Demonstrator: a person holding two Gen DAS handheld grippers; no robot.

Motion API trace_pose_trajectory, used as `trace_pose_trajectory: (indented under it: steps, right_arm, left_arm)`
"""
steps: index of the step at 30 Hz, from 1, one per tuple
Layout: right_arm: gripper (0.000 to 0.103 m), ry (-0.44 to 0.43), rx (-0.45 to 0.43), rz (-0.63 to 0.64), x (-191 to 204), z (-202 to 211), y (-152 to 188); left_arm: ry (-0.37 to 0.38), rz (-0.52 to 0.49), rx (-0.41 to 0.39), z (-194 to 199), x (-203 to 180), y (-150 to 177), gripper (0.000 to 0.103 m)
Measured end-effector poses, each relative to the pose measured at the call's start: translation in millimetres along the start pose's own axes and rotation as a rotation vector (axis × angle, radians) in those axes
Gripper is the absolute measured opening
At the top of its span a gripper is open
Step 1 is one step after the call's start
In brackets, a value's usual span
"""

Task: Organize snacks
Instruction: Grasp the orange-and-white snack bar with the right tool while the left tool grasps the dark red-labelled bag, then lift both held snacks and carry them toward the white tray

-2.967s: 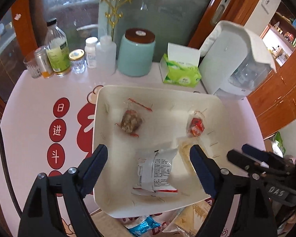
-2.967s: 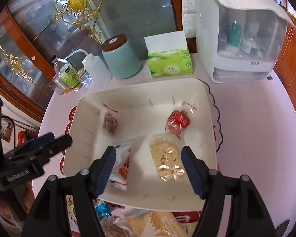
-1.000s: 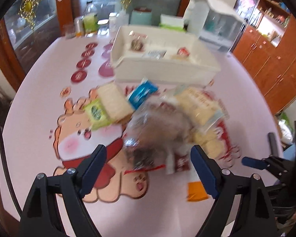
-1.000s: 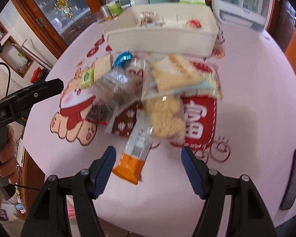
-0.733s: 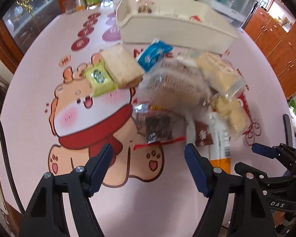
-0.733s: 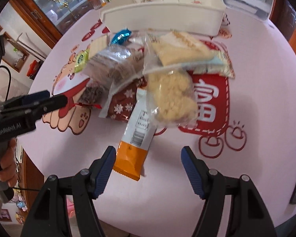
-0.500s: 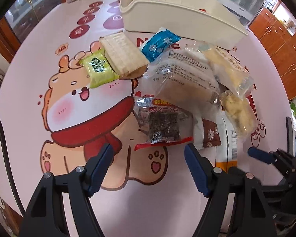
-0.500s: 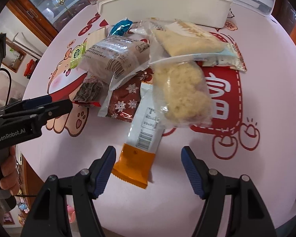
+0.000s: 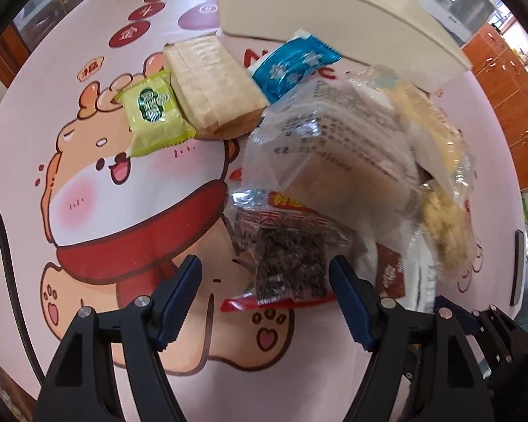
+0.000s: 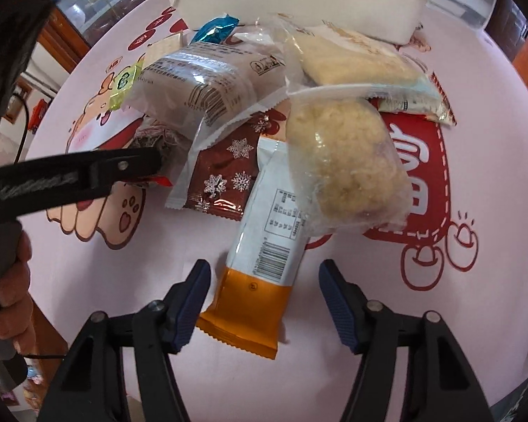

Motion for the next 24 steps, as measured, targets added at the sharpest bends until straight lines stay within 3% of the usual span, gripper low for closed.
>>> trace_pose_trajectory:
  steps: [4,5,7,9,12,19,24]
  right_arm:
    - [0.042,0.028,-0.019,0.031,3.2,0.8,1.5]
    - [0.042,0.033,-0.024,0.034,4.1,1.0,2.3]
    - [0.041,0.026,-0.034,0.036,3.9,1.6,3.7]
    - [0.040,0.023,-0.040,0.041,5.3,2.5,6.3]
    - [0.035,0.020,-0.040,0.057,1.8,6.5,10.1]
    - [0.032,-0.029,-0.040,0.118,2.6,16.8,23.2]
    - [0.031,-0.087,-0.090,0.128,0.2,38.0,24.7]
  left_arm:
    - [-0.021,-0.032,-0.022,-3.6,-4.3,-3.2,0.073]
    - [-0.030,-0.045,-0.027,-5.2,-6.6,-4.1,0.072]
    - [-0.038,-0.066,-0.037,-4.3,-9.4,-4.5,0.065]
    - [-0.017,-0.085,-0.042,-3.1,-15.1,-3.6,0.044]
    - [-0.013,-0.092,-0.041,-3.1,-21.1,-0.3,0.038]
    - [0.027,-0.064,-0.052,7.8,-16.7,28.6,0.037]
    - [0.044,-0.047,-0.070,30.2,-8.8,46.7,0.037]
Point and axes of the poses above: each gripper's, at about its wrist camera, not at the fingertips, and z roughly against the way its jaws point, x to its left, y to its underside, the point moved 9 cm from there along -z, roughly the way its jaws point, and after that the axes turned 1 degree about z, right-handed, at the moved point
